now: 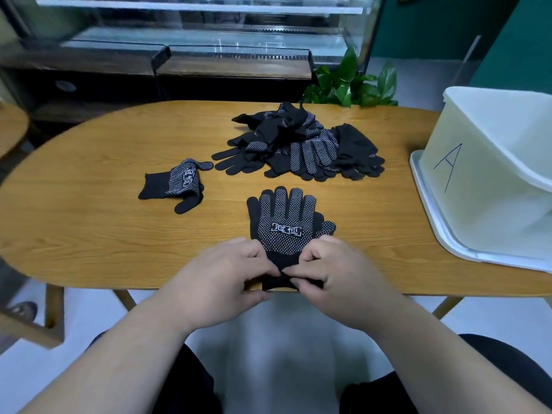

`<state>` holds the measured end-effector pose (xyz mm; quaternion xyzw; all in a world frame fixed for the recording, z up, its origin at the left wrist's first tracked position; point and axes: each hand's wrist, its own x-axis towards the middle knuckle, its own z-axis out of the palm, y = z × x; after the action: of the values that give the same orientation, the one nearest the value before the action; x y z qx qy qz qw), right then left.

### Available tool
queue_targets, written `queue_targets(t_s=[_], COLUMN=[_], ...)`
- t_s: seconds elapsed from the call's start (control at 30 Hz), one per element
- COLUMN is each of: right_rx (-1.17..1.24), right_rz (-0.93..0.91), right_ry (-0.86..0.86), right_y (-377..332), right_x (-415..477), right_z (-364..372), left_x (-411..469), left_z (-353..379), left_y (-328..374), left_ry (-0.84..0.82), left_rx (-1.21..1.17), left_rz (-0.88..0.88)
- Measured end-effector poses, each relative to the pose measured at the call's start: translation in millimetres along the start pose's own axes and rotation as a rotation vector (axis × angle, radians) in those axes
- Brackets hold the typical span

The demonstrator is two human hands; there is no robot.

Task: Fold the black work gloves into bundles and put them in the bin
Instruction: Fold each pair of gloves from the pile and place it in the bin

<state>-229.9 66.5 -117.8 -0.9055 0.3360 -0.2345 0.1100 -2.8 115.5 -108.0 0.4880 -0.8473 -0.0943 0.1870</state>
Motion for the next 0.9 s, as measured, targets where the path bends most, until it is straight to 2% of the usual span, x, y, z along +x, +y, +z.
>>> queue_targets(t_s=[0.07,0.2,0.27,0.33,0.47,0.57,0.63,0.7,0.77,0.83,0.9], right_rx=[0.014,-0.004,-0.030,-0.008,0.239,0.431,0.581,0.793,0.978,1.008,0.967], right_rz=[-0.016,0.025,0.034,0.043,0.117,0.183,0.257,0.412,0.523,0.541,0.520], right_ry=[-0.007,-0.199,-0.233,-0.183,0.142,0.325,0.382,0.383,0.336,0.345,0.349], right_y=[-1,-1,-2,-6,-22,-45,-54,-55,-55,-54,-53], right_x=[-2,-2,-1,-2,2,21,38,56,68,74,76], right_z=[-2,-14,-14,-15,-37,-71,-85,-91,-94,-95,-96], left_x=[0,4,6,7,11,18,32,51,64,69,71], left_z=[1,1,-1,-4,-17,-38,-50,-62,-72,-78,-77], left_y=[-2,-1,1,4,20,49,62,64,60,57,54], left_ry=[0.014,0.053,0.062,0.103,0.286,0.447,0.543,0.601,0.518,0.375,0.344], left_rx=[-0.016,-0.012,-0.007,-0.044,-0.153,-0.383,-0.524,-0.668,-0.983,-1.275,-1.290], left_rz=[0.004,0.029,0.030,0.006,-0.010,-0.136,-0.305,-0.404,-0.504,-0.531,-0.504])
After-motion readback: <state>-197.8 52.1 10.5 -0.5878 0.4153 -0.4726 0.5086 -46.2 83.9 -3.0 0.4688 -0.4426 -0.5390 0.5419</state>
